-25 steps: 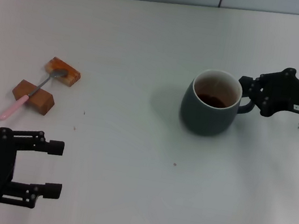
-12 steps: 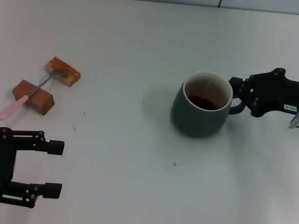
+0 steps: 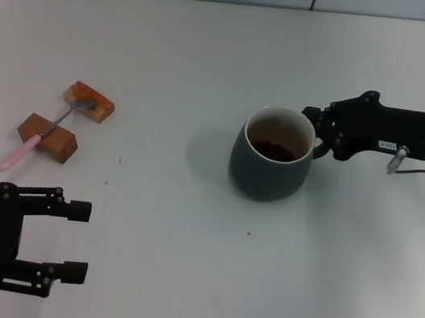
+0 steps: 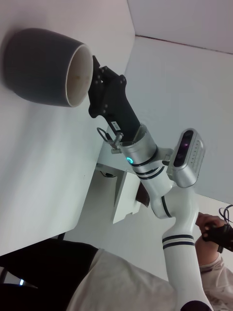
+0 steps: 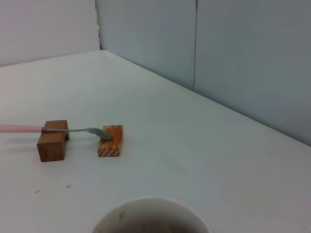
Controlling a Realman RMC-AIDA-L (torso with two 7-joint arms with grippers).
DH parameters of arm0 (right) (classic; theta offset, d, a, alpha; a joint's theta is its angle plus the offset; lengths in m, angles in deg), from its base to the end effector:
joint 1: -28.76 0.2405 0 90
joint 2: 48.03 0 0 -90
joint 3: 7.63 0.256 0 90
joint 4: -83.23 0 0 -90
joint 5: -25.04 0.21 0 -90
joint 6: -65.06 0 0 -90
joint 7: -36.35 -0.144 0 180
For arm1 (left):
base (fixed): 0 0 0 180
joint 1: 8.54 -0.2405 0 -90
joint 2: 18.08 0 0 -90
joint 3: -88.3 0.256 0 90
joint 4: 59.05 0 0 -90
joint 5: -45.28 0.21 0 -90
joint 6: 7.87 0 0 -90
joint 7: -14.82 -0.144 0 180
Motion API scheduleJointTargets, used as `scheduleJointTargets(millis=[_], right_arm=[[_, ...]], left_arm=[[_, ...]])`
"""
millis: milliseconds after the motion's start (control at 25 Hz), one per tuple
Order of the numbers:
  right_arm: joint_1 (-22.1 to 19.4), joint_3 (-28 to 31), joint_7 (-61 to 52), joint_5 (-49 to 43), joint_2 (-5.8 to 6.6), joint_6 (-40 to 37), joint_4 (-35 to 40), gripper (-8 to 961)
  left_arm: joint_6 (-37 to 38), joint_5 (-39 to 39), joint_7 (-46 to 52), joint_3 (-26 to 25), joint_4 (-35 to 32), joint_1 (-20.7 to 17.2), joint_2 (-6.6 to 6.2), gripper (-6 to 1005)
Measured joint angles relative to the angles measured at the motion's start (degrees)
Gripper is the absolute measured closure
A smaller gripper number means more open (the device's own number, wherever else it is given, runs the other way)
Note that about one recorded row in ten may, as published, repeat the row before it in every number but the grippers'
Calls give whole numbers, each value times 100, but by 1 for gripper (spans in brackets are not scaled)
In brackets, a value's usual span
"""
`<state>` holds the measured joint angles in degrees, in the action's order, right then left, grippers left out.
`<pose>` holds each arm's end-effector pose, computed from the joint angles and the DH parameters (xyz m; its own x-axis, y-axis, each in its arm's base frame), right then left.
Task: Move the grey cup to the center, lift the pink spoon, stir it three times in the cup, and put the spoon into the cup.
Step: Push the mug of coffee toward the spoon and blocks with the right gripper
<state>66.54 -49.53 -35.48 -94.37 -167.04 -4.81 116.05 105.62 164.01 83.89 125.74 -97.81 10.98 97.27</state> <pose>0.2582 0.3828 -0.0204 0.9202 -0.2304 -0.3166 -0.3452 -0.8590 -0.3781 -0.2995 0.2334 0.0323 0.7993 0.3038 0.5186 0.3181 -0.9459 0.0637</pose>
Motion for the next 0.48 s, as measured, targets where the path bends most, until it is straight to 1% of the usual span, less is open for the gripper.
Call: scheduleJointTargets(millis=[320,480], right_arm=[[207,-77,0,25,-13,132,-134,953],[232,-79,1,82,-17,224,-151,953]], left_arm=[[7,0,2,0,0,4,12,214],[6,0,2,0,0,20,13,215]])
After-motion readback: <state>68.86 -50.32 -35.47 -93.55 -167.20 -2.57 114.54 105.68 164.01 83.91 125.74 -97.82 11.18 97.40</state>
